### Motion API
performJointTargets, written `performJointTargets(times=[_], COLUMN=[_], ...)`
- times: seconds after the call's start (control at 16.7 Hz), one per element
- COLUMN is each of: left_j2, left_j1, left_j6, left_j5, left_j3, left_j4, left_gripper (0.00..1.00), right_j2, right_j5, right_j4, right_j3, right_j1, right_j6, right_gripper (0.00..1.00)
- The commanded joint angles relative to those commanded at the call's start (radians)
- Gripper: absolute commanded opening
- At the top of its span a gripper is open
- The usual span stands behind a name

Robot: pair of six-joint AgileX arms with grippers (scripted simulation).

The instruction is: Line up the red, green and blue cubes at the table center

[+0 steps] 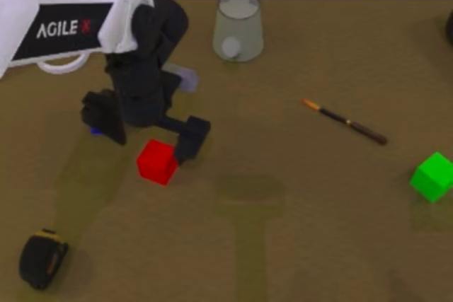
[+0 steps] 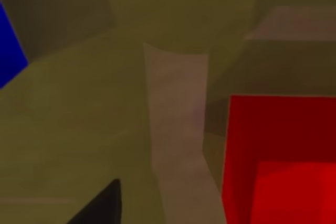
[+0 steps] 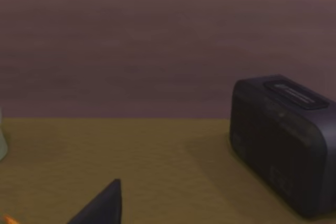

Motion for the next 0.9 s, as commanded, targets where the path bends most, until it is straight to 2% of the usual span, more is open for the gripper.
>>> performJointTargets(times=[0.24,0.48,0.9], left_j2=[0.062,0.068,0.068], left_j1=[-0.001,-0.001,-0.001], left_j6=[0.000,0.000,0.000], left_j5=[0.001,0.001,0.001], left_j3=[-0.072,-0.077,-0.077], left_j4=[0.132,0.142,0.142], left_gripper=[1.00,1.00,0.47], right_j2=[0.000,0.000,0.000], right_j5=[0.000,0.000,0.000], right_j4=[0.000,0.000,0.000], right_j3=[0.000,0.000,0.000], right_j1=[0.000,0.000,0.000], right_j6=[0.000,0.000,0.000], right_gripper=[1.00,1.00,1.00])
